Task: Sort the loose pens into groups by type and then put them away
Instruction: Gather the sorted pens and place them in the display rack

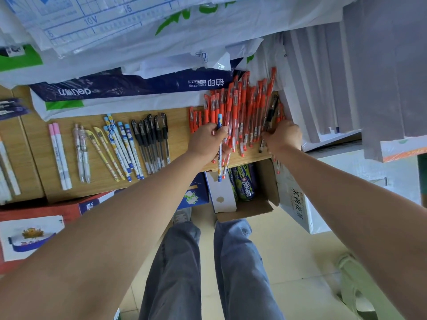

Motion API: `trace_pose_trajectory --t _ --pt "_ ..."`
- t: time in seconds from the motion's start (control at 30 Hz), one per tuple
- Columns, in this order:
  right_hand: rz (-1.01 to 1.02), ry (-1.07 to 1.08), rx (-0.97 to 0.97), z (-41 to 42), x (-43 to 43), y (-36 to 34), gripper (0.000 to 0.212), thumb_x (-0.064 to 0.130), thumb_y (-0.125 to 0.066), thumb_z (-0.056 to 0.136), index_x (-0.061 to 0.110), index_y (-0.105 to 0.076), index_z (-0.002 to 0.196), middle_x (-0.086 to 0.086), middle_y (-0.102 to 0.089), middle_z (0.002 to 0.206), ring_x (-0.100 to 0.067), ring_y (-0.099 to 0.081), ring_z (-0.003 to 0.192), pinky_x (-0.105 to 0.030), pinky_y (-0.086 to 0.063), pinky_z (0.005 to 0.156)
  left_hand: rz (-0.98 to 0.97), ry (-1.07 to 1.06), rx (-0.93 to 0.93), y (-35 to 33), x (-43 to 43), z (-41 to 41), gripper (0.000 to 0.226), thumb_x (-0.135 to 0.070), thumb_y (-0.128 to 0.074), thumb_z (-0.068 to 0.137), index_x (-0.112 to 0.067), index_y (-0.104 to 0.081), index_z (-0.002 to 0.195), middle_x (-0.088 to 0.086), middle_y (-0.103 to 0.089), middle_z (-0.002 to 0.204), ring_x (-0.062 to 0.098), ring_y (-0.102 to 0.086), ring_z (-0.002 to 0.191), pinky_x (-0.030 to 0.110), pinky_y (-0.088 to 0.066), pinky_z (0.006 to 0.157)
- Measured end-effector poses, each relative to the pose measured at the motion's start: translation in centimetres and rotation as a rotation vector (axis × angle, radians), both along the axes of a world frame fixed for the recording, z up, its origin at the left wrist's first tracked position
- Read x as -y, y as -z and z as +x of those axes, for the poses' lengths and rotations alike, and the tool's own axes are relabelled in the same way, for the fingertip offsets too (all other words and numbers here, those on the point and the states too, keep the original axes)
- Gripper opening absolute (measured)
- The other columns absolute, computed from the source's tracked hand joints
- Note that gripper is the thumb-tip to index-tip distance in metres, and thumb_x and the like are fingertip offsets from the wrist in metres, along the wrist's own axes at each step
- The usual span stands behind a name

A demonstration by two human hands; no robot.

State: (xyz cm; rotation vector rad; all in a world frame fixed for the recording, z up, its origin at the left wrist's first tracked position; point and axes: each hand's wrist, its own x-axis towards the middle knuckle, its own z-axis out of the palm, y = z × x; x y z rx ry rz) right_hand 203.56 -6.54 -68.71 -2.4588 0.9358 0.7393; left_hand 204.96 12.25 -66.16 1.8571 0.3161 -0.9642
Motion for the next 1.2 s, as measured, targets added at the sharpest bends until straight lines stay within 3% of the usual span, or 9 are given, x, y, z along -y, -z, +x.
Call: trace_pose_trajectory --t 0.23,0.37,0.47,0.6,0.73,0.87,0.97,1.1,1.2 --pt "0.145 0.068 0.153 0.1 -0.4 -2.0 0.020 0.028 -0.060 0.082 0.022 -0.048 0.068 0.003 -0.051 0.057 -0.019 -0.054 0.057 -0.023 -0.039 0.047 -0.011 -0.053 -0.043 -0.8 -0.3 0.3 0.029 -0.027 -0.040 0.103 -0.003 -0.055 0.104 0.006 -0.063 0.068 0.026 -0.061 0.057 0.047 -0.054 0.071" --pt "0.376 0.043 0.188 -0.3 -0.6 -3.5 0.012 0.023 -0.059 0.083 0.011 -0.058 0.083 -0.008 -0.067 0.072 -0.021 -0.068 0.063 -0.035 -0.057 0.057 -0.033 -0.147 -0.090 -1.8 -0.2 0.3 0.030 -0.026 -0.038 0.103 -0.004 -0.057 0.109 0.008 -0.064 0.081 0.026 -0.064 0.073 0.053 -0.055 0.078" --pt "0.620 0.013 0.113 -0.5 -1.1 -4.8 0.013 0.010 -0.064 0.084 0.011 -0.058 0.096 -0.013 -0.069 0.078 -0.011 -0.059 0.049 -0.020 -0.047 0.044 -0.011 -0.162 -0.077 -2.7 -0.2 0.4 0.032 -0.026 -0.040 0.103 -0.004 -0.061 0.113 0.006 -0.065 0.098 0.020 -0.064 0.082 0.048 -0.053 0.086" --pt "0.820 -0.102 -0.005 -1.0 -2.9 -6.5 0.015 0.006 -0.064 0.087 0.014 -0.056 0.096 -0.014 -0.064 0.074 -0.012 -0.051 0.048 -0.019 -0.042 0.042 0.006 -0.280 -0.009 -4.2 -1.0 0.0 0.034 -0.030 -0.049 0.099 -0.005 -0.064 0.118 0.000 -0.063 0.107 0.019 -0.056 0.101 0.049 -0.050 0.095" --pt "0.883 -0.261 -0.118 -1.3 -5.5 -8.0 0.014 0.013 -0.066 0.088 0.018 -0.055 0.095 0.006 -0.061 0.061 -0.008 -0.048 0.049 -0.017 -0.039 0.045 -0.065 -0.458 -0.022 -5.4 -2.6 -0.9 0.037 -0.027 -0.055 0.097 -0.002 -0.059 0.124 0.013 -0.059 0.128 0.029 -0.060 0.111 0.046 -0.058 0.077" --pt "0.855 -0.380 -0.108 -1.4 -9.0 -9.2 0.032 0.026 -0.055 0.096 0.012 -0.056 0.124 0.000 -0.061 0.094 -0.020 -0.060 0.071 -0.017 -0.047 0.053 -0.107 -0.536 -0.009 -6.7 -5.7 -2.3 0.029 -0.024 -0.053 0.098 0.000 -0.062 0.112 0.013 -0.064 0.106 0.030 -0.068 0.087 0.037 -0.061 0.065" --pt "0.832 -0.469 -0.101 -1.7 -11.9 -9.7 0.033 0.024 -0.054 0.097 0.006 -0.059 0.124 -0.017 -0.065 0.112 -0.027 -0.061 0.077 -0.022 -0.052 0.061 -0.155 -0.608 -0.009 -7.9 -8.5 -3.5 0.022 -0.023 -0.054 0.097 -0.005 -0.062 0.107 0.002 -0.062 0.089 0.019 -0.066 0.069 0.036 -0.061 0.065" --pt "0.793 -0.593 -0.180 -2.0 -16.0 -10.3 0.037 0.035 -0.058 0.092 0.009 -0.064 0.117 -0.023 -0.067 0.107 -0.022 -0.061 0.072 -0.039 -0.057 0.077 -0.196 -0.701 -0.004 -8.7 -12.8 -5.0 0.026 -0.021 -0.056 0.096 -0.002 -0.062 0.111 0.000 -0.060 0.092 0.019 -0.063 0.076 0.030 -0.060 0.057" --pt "0.804 -0.562 -0.193 -2.7 -19.6 -10.9 0.036 0.034 -0.062 0.090 0.007 -0.066 0.113 -0.018 -0.068 0.086 -0.017 -0.058 0.062 -0.027 -0.055 0.063 -0.179 -0.772 0.010 -8.5 -16.7 -6.3 0.031 -0.022 -0.059 0.094 0.000 -0.062 0.115 0.004 -0.061 0.097 0.017 -0.063 0.079 0.023 -0.058 0.053"
